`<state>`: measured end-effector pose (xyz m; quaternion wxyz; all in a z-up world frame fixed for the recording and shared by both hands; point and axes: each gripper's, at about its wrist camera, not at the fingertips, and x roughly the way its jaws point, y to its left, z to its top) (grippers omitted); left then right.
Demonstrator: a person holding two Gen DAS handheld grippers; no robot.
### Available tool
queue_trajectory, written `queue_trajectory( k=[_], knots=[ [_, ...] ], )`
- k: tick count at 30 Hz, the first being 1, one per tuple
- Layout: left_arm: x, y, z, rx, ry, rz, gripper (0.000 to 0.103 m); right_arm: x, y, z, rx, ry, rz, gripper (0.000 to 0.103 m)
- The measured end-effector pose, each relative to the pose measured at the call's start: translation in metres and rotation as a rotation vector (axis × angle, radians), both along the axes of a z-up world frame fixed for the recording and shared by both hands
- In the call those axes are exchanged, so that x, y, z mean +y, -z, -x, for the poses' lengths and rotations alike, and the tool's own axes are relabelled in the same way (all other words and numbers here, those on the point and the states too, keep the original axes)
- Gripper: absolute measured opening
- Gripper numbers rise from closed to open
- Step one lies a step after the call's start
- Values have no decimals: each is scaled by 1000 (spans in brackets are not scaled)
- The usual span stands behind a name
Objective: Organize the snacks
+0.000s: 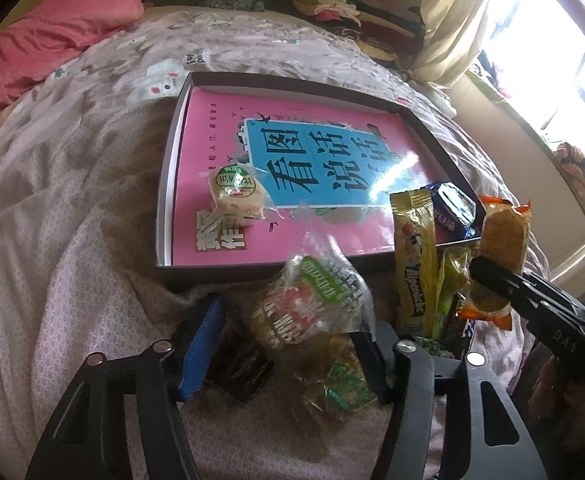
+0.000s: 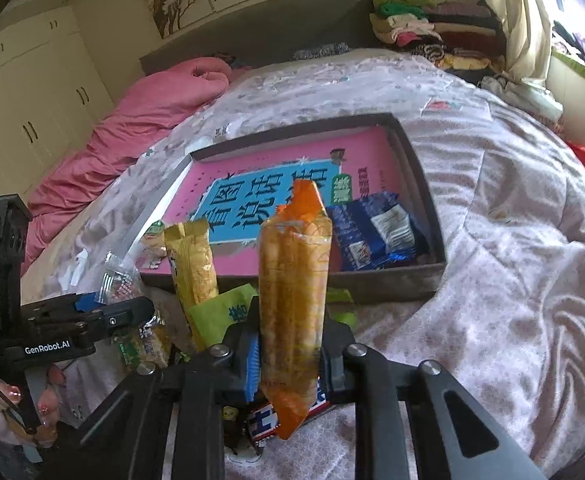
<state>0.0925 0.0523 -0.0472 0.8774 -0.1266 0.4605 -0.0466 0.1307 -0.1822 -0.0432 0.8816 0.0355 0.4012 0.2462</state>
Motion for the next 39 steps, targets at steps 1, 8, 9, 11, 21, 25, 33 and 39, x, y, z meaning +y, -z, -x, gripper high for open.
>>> queue_trajectory(
  k=[1, 8, 9, 11, 21, 25, 33, 39],
  knots=[
    [-1, 0, 0, -3, 6, 4, 57, -1, -1, 0, -6, 3, 0, 23],
    [1, -3, 1, -16, 5, 22, 54, -7, -5, -1, -10, 24, -13, 23],
    [2, -4, 1, -18, 6, 23, 53, -7, -5, -1, -14, 22, -14, 23],
    [1, -6, 2, -26, 9, 21, 52, -6, -7, 1, -24, 13, -14, 23],
    [2, -19, 6, -53, 16, 33, 44, -1, -14, 8, -57, -16, -19, 23],
    [-1, -23, 8, -67, 26, 21, 44, 0, -16, 9, -65, -22, -24, 23],
    [-1, -37, 12, -100, 21, 13, 44, -3, -20, 10, -84, -21, -37, 23],
    [1, -46, 15, -119, 11, 19, 44, -3, -24, 12, -100, -25, -49, 23]
  ],
)
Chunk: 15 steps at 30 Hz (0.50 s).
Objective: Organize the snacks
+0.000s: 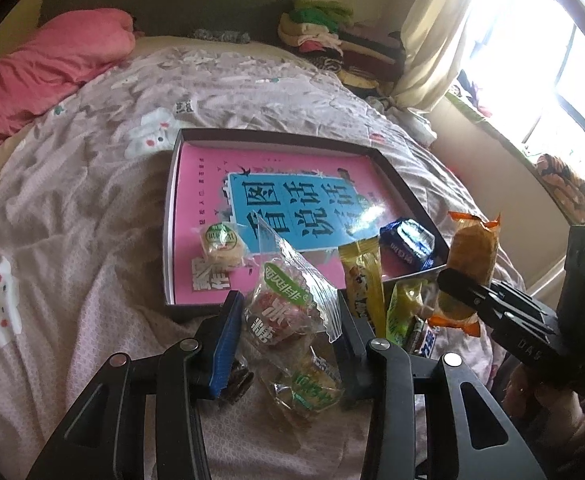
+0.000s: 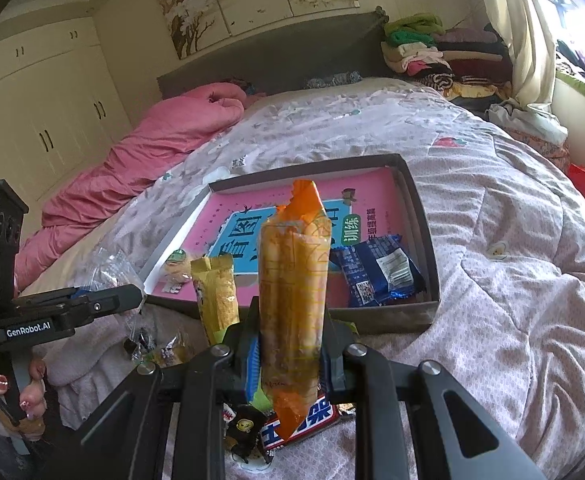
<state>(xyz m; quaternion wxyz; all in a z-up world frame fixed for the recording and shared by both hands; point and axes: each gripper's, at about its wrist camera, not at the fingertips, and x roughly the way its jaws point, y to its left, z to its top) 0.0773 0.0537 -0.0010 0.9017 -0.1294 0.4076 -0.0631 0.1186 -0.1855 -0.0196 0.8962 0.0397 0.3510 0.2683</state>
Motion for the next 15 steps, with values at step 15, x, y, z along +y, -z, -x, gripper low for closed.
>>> queue_trajectory(
  k=[15],
  knots=[
    [4, -18, 4, -40, -31, 7, 44, 4, -13, 4, -74, -23, 5, 23]
  ],
)
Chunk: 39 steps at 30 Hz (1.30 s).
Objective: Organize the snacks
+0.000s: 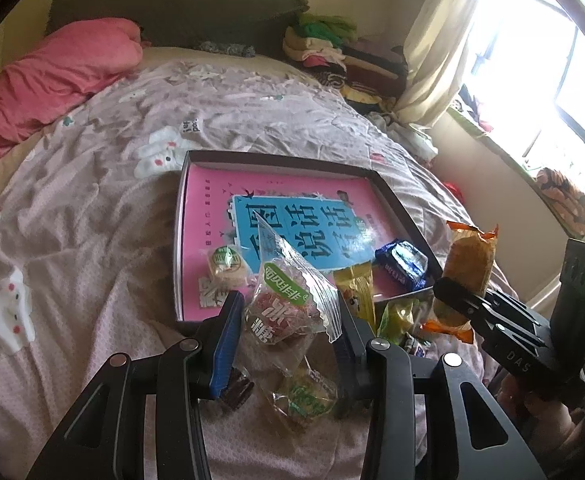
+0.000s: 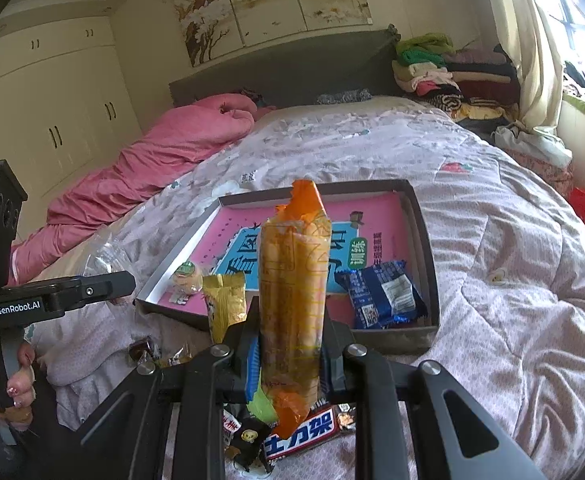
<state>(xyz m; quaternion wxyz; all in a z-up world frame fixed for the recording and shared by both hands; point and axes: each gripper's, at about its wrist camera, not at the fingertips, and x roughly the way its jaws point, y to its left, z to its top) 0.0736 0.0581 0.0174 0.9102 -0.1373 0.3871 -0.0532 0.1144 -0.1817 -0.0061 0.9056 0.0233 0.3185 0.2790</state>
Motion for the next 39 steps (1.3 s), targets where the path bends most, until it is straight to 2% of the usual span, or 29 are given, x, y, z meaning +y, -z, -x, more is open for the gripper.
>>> queue_trajectory(
  k=[26, 39],
  knots=[
    [3, -6, -32, -19, -54, -5, 44, -16, -17, -18, -44, 34, -60, 23],
    [-3, 15, -62, 25, -36, -17, 44, -17, -14, -35, -38, 57, -55, 23]
  ],
)
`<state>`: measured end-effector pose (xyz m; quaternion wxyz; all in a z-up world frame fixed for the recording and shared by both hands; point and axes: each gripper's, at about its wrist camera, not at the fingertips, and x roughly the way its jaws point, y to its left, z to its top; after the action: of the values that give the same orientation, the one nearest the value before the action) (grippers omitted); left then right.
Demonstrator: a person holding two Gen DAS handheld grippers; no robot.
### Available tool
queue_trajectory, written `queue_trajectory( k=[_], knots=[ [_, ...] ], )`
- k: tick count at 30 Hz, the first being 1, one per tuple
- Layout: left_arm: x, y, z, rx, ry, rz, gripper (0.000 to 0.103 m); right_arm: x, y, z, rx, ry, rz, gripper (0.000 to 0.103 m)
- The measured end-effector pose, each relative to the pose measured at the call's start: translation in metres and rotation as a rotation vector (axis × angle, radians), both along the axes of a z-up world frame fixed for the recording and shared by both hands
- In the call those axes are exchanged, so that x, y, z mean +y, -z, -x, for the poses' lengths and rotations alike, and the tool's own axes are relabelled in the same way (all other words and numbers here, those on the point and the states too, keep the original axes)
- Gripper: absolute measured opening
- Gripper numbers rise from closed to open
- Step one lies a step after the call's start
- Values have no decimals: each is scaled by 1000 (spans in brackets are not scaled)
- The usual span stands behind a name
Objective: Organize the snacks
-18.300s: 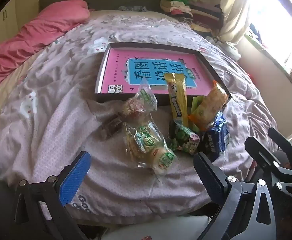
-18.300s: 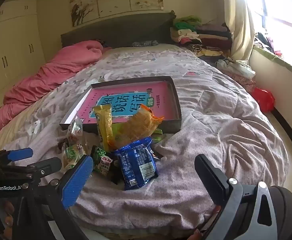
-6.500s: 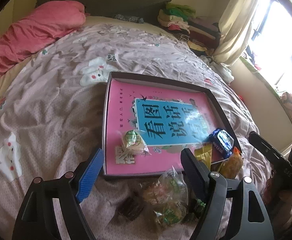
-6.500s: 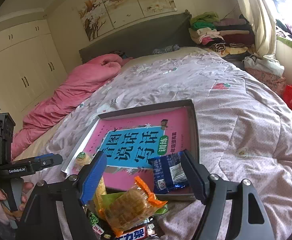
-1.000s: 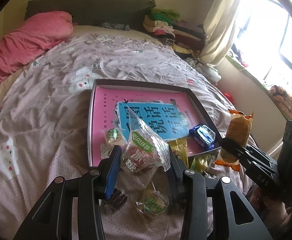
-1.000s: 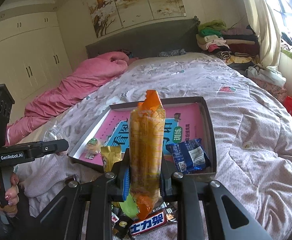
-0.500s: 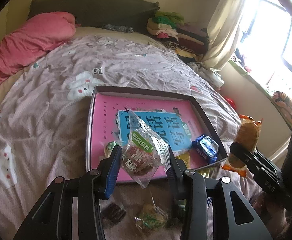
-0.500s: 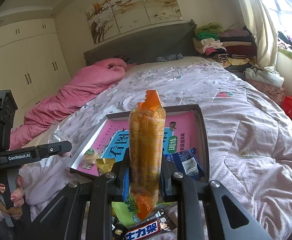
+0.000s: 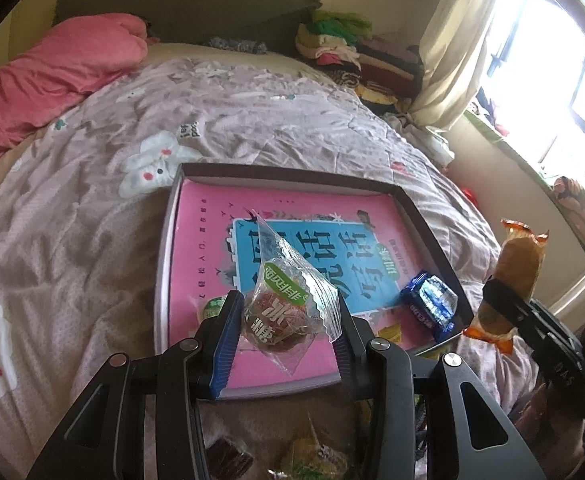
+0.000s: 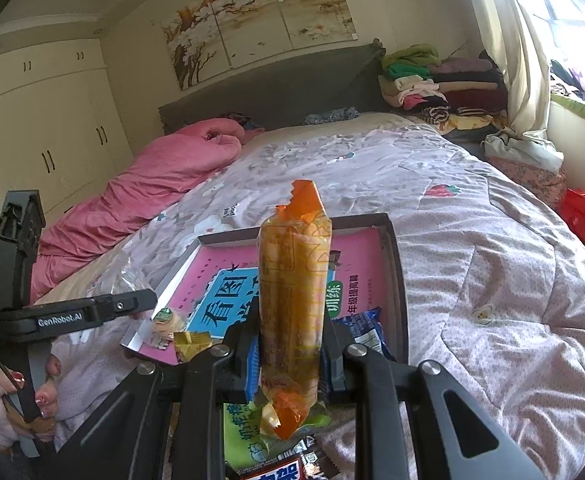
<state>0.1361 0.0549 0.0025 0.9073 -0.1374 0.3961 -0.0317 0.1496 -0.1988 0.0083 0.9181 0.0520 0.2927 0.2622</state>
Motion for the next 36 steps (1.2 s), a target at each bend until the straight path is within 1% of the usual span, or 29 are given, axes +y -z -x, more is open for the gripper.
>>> queue_trajectory(
  k=[10, 14, 18, 25, 36],
  knots=[
    [-6, 16, -10, 35, 13, -24, 44, 2, 2, -9, 4, 1, -2, 23],
    [-12, 18, -12, 39, 26, -54, 44, 4, 3, -14, 11, 0, -4, 23],
    [-19, 21, -14, 46, 42, -65, 44, 7, 7, -23, 27, -5, -11, 23],
    [-27, 23, -21, 53, 59, -72, 44, 16, 12, -31, 45, -17, -4, 23],
    [-35, 27, -25, 55, 91, -57, 44, 28, 28, -43, 117, -65, -3, 23]
  ],
)
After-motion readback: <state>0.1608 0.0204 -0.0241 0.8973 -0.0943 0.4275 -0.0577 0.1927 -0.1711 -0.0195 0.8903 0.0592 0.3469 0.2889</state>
